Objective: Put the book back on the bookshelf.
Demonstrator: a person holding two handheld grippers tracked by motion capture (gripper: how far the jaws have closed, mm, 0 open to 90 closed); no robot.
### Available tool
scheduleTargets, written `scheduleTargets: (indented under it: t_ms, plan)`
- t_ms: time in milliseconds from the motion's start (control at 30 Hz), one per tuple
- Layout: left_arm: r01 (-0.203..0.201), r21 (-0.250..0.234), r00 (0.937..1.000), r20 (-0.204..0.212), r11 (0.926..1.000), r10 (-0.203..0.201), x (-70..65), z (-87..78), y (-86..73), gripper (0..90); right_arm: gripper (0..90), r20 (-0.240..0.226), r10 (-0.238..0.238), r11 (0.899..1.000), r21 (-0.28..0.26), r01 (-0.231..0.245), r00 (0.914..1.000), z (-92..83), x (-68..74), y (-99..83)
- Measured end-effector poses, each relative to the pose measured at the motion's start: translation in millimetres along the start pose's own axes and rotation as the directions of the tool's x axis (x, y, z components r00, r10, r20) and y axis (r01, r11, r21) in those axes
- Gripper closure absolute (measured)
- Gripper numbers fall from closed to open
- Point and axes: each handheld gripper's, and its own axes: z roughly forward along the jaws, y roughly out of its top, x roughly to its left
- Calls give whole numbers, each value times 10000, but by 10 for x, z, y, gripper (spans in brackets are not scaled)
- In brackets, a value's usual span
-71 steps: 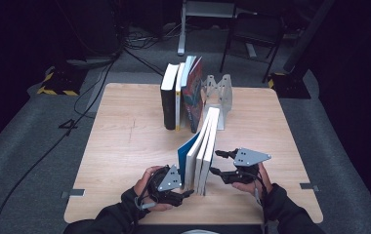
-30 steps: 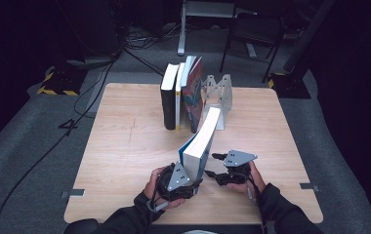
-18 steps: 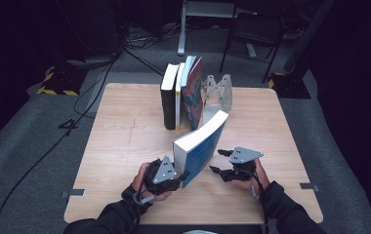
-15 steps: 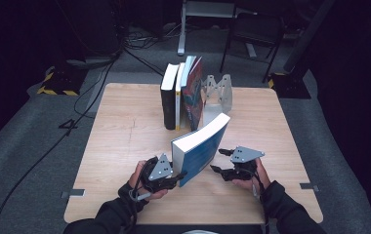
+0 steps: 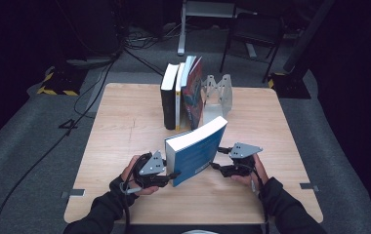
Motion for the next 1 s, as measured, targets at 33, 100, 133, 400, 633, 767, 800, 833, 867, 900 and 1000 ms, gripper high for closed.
scheduleTargets:
  t_ms: [33, 100, 133, 400, 633, 767, 800, 833, 867, 900, 1000]
  plan:
    - [10, 15, 10000, 22, 10000, -10, -6, 1, 3, 571, 357, 10, -12, 10000, -10, 12, 10000, 8, -13, 4]
    - [-66, 60, 10000, 44, 10000, 66, -3, 2, 9, 574, 351, -90, 25, 10000, -38, -25, 10000, 19, -49, 16]
    - [-66, 60, 10000, 44, 10000, 66, -3, 2, 9, 573, 351, -90, 25, 10000, -38, -25, 10000, 19, -49, 16]
    - [86, 8, 9999, 80, 10000, -86, -4, 0, 4, 574, 339, -555, -289, 9996, -62, 286, 9980, 58, -54, 50]
    - [184, 59, 9996, 215, 9998, -185, -20, -27, -3, 583, 317, -963, -439, 9990, -149, 426, 9944, 86, -53, 80]
    - [240, -4, 9997, 41, 9997, -240, -21, -59, -31, 580, 335, -1172, -566, 9984, -159, 552, 9915, 105, -32, 125]
    - [215, 20, 9998, -29, 9998, -215, -24, -66, -34, 580, 335, -1172, -566, 9984, -159, 552, 9915, 105, -32, 125]
    - [203, 12, 9997, -120, 9998, -203, -22, -77, -40, 578, 348, -1191, -586, 9983, -129, 575, 9911, 104, -34, 128]
    - [211, 19, 9996, -177, 9998, -211, -17, -88, -47, 575, 370, -1291, -565, 9984, -66, 562, 9900, 99, -43, 129]
    - [221, 5, 9995, -207, 9998, -221, -6, -97, -55, 573, 385, -1362, -619, 9980, -2, 625, 9887, 92, -45, 130]
    - [460, -87, 9984, -323, 9989, -463, 27, -130, -80, 547, 423, -1604, -732, 9971, 91, 757, 9843, 62, -27, 123]
